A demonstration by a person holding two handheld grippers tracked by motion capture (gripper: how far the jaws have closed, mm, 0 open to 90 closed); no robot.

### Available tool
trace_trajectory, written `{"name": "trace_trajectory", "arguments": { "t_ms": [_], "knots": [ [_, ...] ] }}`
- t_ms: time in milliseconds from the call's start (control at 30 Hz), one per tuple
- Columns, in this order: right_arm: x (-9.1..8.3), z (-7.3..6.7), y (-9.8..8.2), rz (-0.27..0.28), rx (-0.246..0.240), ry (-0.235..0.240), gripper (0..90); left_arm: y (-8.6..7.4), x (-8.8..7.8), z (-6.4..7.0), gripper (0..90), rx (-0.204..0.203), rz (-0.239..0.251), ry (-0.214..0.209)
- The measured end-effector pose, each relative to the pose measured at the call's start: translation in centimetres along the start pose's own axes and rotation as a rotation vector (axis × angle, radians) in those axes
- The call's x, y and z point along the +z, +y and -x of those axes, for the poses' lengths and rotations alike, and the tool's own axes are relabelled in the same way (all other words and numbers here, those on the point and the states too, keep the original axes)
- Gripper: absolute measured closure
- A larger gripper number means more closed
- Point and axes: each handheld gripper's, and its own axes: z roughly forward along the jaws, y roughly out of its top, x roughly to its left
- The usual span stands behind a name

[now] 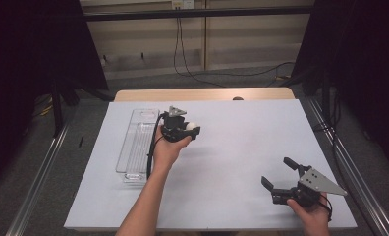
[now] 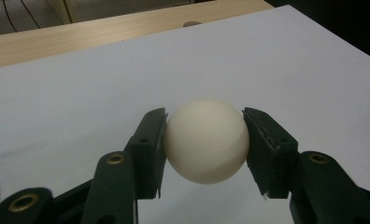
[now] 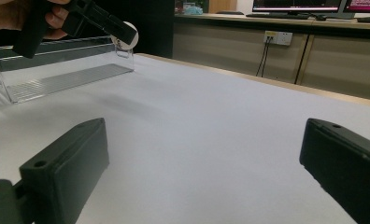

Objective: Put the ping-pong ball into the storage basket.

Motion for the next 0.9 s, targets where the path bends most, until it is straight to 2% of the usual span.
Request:
{"name": "trace_trajectory", "arguments": {
  "t_ms": [67, 100, 167, 233, 267, 300, 333, 433, 467, 500, 567, 633, 700, 733, 833, 867, 900],
  "knots": [
    [0.0, 0.0, 0.0, 0.003, 0.001, -0.001, 0.8, 0.1, -0.3, -0.3, 51.2, 0.027, -0.016, -0.008],
    [0.0, -0.1, 0.0, -0.001, 0.003, -0.001, 0.8, 0.0, -0.1, -0.1, 51.2, -0.011, 0.012, 0.000],
    [0.1, -0.1, 0.0, -0.001, 0.003, -0.002, 0.8, 0.0, -0.3, -0.2, 51.2, 0.002, -0.003, 0.004],
    [0.0, 0.0, 0.0, 0.003, 0.002, -0.001, 0.8, 0.0, -0.3, -0.2, 51.2, -0.014, 0.010, 0.004],
    [0.0, 0.0, 0.0, 0.000, 0.003, -0.003, 0.8, 0.0, -0.5, -0.4, 51.2, 0.018, -0.011, -0.002],
    [0.0, 0.0, 0.0, 0.001, -0.001, -0.003, 0.8, 0.0, -0.5, -0.5, 51.2, 0.023, -0.013, -0.001],
    [0.0, 0.0, 0.0, 0.001, -0.001, -0.003, 0.8, -0.1, -0.5, -0.4, 51.2, 0.002, 0.001, -0.006],
    [0.0, 0.0, 0.0, 0.001, 0.001, -0.003, 0.8, -0.1, -0.8, -0.6, 51.2, 0.023, -0.012, -0.001],
    [0.0, 0.0, 0.0, 0.003, -0.002, -0.002, 0.8, -0.1, -0.8, -0.5, 51.2, 0.016, -0.007, 0.000],
    [0.0, 0.0, 0.0, 0.002, -0.003, -0.002, 0.8, -0.1, -0.9, -0.7, 51.2, 0.031, -0.019, 0.004],
    [0.0, 0.0, 0.0, 0.000, -0.002, -0.001, 0.8, -0.1, -0.9, -0.5, 51.2, -0.005, 0.007, 0.004],
    [0.0, 0.0, 0.0, 0.000, -0.001, -0.002, 0.8, -0.1, -1.1, -0.7, 51.2, 0.015, -0.002, 0.004],
    [0.0, 0.0, 0.0, 0.001, -0.002, -0.003, 0.8, -0.1, -1.2, -0.6, 51.2, -0.002, 0.006, 0.004],
    [0.0, 0.0, 0.0, 0.001, -0.002, -0.003, 0.8, -0.1, -1.3, -0.9, 51.2, 0.024, -0.007, 0.000],
    [0.0, 0.0, 0.0, 0.001, 0.001, -0.004, 0.8, -0.2, -1.5, -0.9, 51.2, -0.001, 0.005, 0.011],
    [0.0, 0.0, 0.0, 0.000, 0.001, -0.005, 0.8, -0.3, -1.5, -0.9, 51.3, -0.007, 0.013, 0.001],
    [0.0, 0.0, 0.0, 0.001, 0.002, -0.003, 0.8, -0.2, -1.6, -1.0, 51.2, 0.000, 0.009, 0.001]
  ]
}}
